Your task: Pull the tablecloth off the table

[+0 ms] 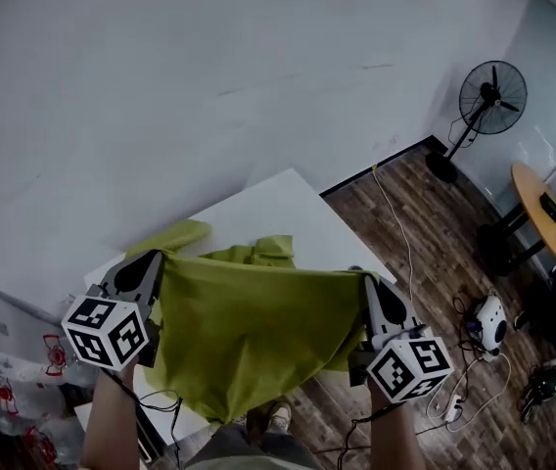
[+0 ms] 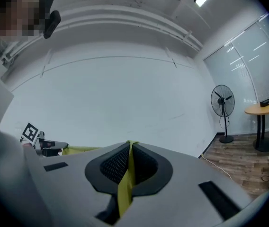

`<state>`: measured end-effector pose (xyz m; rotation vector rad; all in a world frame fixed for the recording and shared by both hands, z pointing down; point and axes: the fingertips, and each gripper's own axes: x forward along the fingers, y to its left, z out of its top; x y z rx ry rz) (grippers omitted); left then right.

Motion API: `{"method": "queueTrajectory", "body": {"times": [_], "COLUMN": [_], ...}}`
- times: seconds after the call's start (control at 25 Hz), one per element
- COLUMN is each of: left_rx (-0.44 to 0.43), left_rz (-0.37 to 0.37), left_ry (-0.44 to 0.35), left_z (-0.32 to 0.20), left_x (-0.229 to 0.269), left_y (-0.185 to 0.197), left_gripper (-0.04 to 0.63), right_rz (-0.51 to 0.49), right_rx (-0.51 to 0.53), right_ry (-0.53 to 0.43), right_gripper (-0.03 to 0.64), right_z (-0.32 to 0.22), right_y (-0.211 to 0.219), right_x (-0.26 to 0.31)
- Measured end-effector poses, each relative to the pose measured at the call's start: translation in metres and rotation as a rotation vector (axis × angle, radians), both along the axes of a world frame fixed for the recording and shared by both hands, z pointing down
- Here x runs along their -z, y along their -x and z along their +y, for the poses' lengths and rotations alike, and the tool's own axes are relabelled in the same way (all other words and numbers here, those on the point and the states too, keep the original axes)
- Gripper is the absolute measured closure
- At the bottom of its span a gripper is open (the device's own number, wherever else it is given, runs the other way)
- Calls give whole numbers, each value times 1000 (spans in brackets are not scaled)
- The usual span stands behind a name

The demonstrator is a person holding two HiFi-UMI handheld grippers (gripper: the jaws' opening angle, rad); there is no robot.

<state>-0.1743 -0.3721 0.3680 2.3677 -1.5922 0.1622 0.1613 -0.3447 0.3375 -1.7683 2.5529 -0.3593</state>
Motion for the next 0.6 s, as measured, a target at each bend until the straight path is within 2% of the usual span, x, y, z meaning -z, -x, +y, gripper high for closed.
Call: {"method": "queueTrajectory", "body": {"times": [0.2,0.36,0.6], "left_rx": [-14,-31,-53], "left_rz": [-2,-40,-65], "left_ry": [-85,-146,-249], "left_z": [19,38,65], "left_x": [54,86,127], "left_y": [-1,-4,-12], "left_gripper": [575,575,575], "right_rz": [-4,-9,32], "right_rx": [24,41,36], "right_ry": [-90,-141,-234], "right_gripper": [589,589,589], "right_z": [21,44,74], "right_y": [0,1,-4], "right_x": [60,96,142]}}
